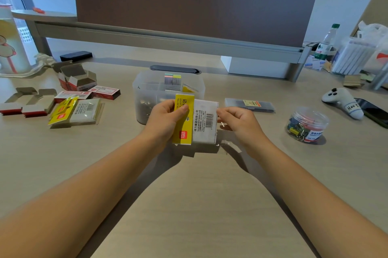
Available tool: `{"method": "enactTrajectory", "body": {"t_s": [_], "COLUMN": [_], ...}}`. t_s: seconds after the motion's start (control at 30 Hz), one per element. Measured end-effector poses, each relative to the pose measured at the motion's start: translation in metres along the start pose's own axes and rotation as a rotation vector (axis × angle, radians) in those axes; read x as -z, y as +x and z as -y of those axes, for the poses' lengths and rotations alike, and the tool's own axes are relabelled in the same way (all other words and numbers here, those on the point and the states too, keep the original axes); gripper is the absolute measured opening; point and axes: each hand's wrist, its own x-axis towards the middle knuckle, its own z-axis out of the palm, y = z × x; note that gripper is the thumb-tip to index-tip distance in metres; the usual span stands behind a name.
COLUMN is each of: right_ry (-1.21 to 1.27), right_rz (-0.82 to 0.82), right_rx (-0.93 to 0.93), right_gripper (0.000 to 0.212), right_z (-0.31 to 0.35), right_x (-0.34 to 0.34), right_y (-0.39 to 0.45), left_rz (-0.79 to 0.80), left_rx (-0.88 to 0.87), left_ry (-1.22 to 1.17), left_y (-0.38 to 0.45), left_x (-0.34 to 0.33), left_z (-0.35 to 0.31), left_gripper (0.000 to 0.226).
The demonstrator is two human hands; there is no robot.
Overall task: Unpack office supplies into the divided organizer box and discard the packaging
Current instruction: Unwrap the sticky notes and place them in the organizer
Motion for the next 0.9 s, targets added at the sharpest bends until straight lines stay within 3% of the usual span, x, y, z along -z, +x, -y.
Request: {"method": "enactTrajectory", "body": {"t_s": [0.43,0.9], "right_ry": [0.157,0.112], "right_rz": [0.0,0.007], "right_rx": [-0.117,-0.013], "right_gripper": [0.015,0.017], "right_z": [0.003,0.033], "right_x": [0.002,-0.014], "right_y": [0.0,0.01], "left_rz": [0.017,-0.204], "left_rx": [-0.041,-0.097], "left_ry": [0.011,0.036], "left_y": [-0.003,-0.021], "left_x": [0.002,0.05], "left_z": [-0.003,-0.023], "left_gripper": [0.011,0.013]}}
